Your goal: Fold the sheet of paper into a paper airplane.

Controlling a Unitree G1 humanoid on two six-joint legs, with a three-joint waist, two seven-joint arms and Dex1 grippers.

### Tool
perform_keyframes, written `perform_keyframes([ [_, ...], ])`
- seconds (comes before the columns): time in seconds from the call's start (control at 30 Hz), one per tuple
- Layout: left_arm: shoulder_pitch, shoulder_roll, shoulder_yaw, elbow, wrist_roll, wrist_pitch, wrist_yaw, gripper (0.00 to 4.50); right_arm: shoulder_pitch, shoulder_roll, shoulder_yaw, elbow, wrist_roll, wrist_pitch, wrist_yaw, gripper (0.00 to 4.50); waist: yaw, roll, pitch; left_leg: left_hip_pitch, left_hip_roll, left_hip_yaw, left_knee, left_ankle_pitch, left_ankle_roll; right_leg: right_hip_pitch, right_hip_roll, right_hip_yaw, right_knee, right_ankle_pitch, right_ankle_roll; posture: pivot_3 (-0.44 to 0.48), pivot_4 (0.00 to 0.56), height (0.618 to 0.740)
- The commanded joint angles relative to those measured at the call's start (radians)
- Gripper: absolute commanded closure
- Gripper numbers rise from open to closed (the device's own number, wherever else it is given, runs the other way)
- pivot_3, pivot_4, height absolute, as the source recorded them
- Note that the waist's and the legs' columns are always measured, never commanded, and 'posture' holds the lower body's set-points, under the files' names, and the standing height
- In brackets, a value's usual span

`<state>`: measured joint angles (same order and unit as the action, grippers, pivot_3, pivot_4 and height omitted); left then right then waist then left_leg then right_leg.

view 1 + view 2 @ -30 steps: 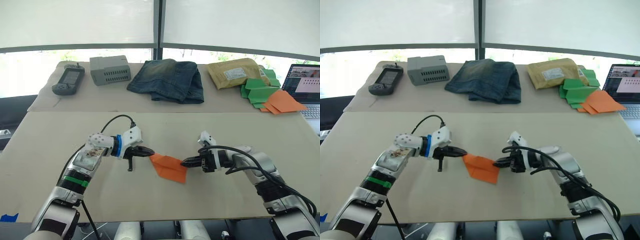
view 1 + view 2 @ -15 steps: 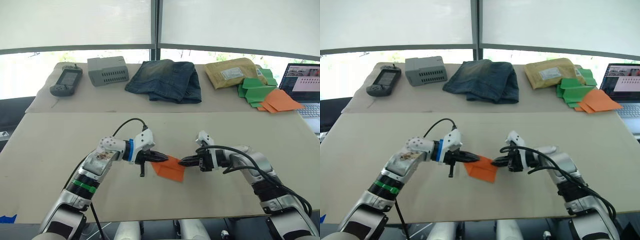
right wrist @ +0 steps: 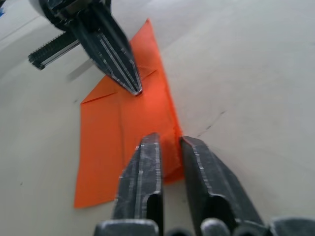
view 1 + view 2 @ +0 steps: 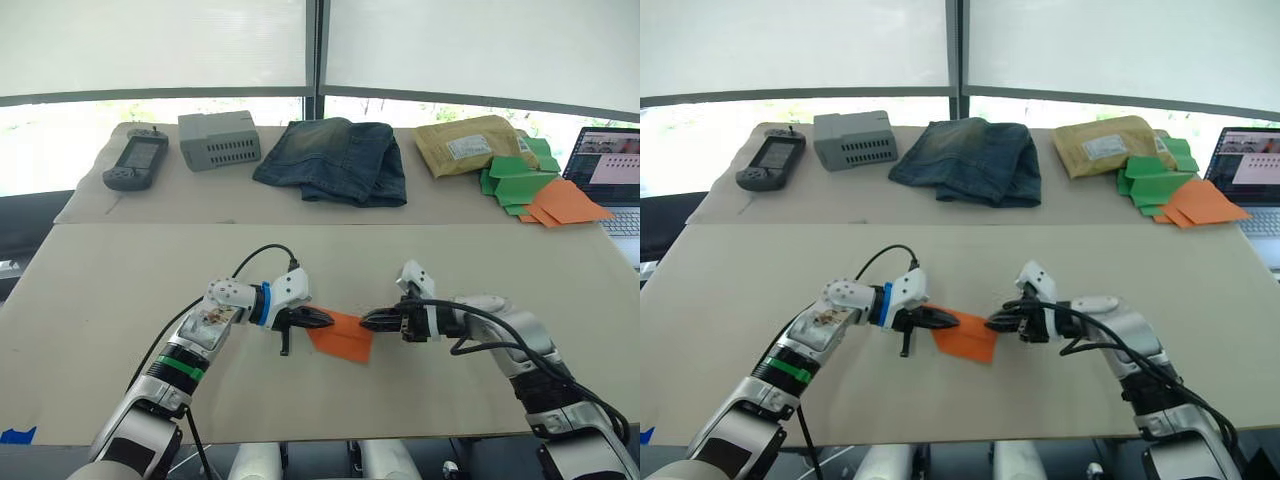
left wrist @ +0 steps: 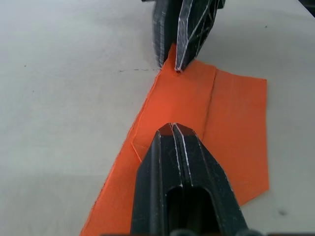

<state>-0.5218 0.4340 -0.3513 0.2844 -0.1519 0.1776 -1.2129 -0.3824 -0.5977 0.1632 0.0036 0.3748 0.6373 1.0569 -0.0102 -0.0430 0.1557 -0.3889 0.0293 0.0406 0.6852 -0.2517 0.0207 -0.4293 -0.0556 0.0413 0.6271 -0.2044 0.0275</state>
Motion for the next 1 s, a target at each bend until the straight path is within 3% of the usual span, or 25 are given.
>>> perform_keyframes([
  [0.03,0.0,0.003,0.0,0.04,0.025,0.021,0.016,4.5,-0.003,-0.03,-0.084,-0.103,0.02,-0.036,-0.025,2.17,-0.001,0.0,0.0,0.0,0.0,0.0,0.0,0.0,0.0,0.0,0.0,0.0,0.0,0.0,0.0,0.0,0.15,0.722],
  [0.17,-0.014,0.012,0.014,0.042,0.022,0.028,0.01,4.5,0.016,0.001,-0.103,-0.256,0.048,-0.003,-0.099,2.17,-0.004,0.0,0.0,0.0,0.0,0.0,0.0,0.0,0.0,0.0,0.001,0.0,0.0,0.0,0.0,0.0,0.15,0.722],
  [0.4,-0.022,0.019,0.018,0.042,0.024,0.027,0.002,4.5,0.118,0.069,0.077,-0.289,-0.095,-0.109,-0.192,4.43,-0.004,0.0,0.0,0.0,0.001,0.0,0.0,0.0,0.0,-0.001,0.001,-0.001,0.0,-0.001,-0.001,0.0,0.15,0.722],
  [0.7,-0.01,0.028,0.021,0.03,0.019,0.036,-0.001,4.5,0.14,0.158,0.162,-0.166,-0.186,-0.185,-0.243,4.48,-0.006,0.0,0.0,0.0,0.001,0.0,0.0,0.0,0.0,-0.001,0.001,0.0,0.0,0.0,-0.001,0.0,0.15,0.722],
  [1.0,-0.012,0.032,0.015,0.041,0.024,0.026,-0.012,4.5,0.233,0.055,0.149,-0.196,-0.215,-0.244,-0.202,4.48,0.001,0.001,0.0,0.001,0.001,0.0,0.0,0.0,0.0,0.001,0.001,0.0,-0.001,-0.001,-0.001,0.0,0.15,0.722],
])
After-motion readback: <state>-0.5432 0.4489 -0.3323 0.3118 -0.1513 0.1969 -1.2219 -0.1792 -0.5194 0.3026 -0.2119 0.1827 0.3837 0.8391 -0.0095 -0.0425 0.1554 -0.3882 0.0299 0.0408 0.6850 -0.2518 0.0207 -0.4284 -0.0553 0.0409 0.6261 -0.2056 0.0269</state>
